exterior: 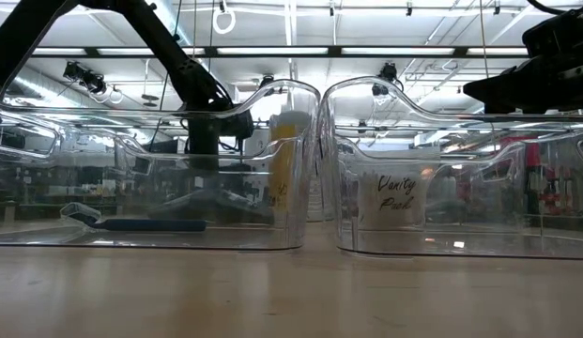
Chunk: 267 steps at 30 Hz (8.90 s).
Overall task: Pick & Place Travel size toiletries
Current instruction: Put the left blue shaver cream into the bottom right transparent bin
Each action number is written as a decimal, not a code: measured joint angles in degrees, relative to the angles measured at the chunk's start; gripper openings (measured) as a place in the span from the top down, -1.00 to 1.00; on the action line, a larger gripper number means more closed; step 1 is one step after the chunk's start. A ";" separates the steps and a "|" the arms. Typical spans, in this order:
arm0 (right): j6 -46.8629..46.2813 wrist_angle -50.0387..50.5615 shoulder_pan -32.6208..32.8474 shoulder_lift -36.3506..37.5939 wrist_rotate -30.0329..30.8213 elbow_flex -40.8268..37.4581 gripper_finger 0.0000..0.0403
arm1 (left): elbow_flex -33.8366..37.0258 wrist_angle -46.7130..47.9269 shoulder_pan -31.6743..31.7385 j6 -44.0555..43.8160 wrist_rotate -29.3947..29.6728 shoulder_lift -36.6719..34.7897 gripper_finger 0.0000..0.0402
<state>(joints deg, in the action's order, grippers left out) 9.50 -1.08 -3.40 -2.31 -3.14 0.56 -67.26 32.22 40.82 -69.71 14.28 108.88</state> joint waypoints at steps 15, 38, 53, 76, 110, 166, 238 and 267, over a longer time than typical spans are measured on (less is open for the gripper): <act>0.00 0.00 -0.01 0.01 0.00 0.02 0.94 | 0.00 0.06 0.00 -0.97 -0.80 -0.02 -0.12; 0.00 0.00 0.01 0.00 -0.01 0.00 0.94 | -0.02 0.45 0.00 -1.64 -1.02 -0.02 0.29; 0.00 0.00 0.00 0.01 0.00 0.01 0.94 | -0.02 0.45 0.00 -1.50 -1.47 -0.02 0.31; 0.00 0.00 0.00 0.01 -0.02 0.02 0.94 | -2.60 3.22 0.24 5.38 -4.26 -4.52 0.31; 0.00 0.01 0.01 0.01 -0.02 0.01 0.94 | -2.67 2.37 -0.96 31.99 -8.21 -18.01 0.33; 0.00 0.00 0.01 0.00 -0.02 0.00 0.94 | -3.58 1.18 -24.78 55.70 -8.90 -30.51 0.31; -5.49 -4.65 0.03 0.02 -2.91 0.00 0.94 | -3.61 -47.32 -31.15 42.96 3.86 -22.58 0.31; -8.11 -23.05 0.01 -11.73 13.81 0.18 0.94 | -3.56 -54.57 -31.15 41.61 7.60 -20.52 0.31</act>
<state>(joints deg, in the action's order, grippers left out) 1.39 -24.14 -3.40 -14.04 10.67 0.74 -70.83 -22.35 9.67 -28.10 21.87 88.36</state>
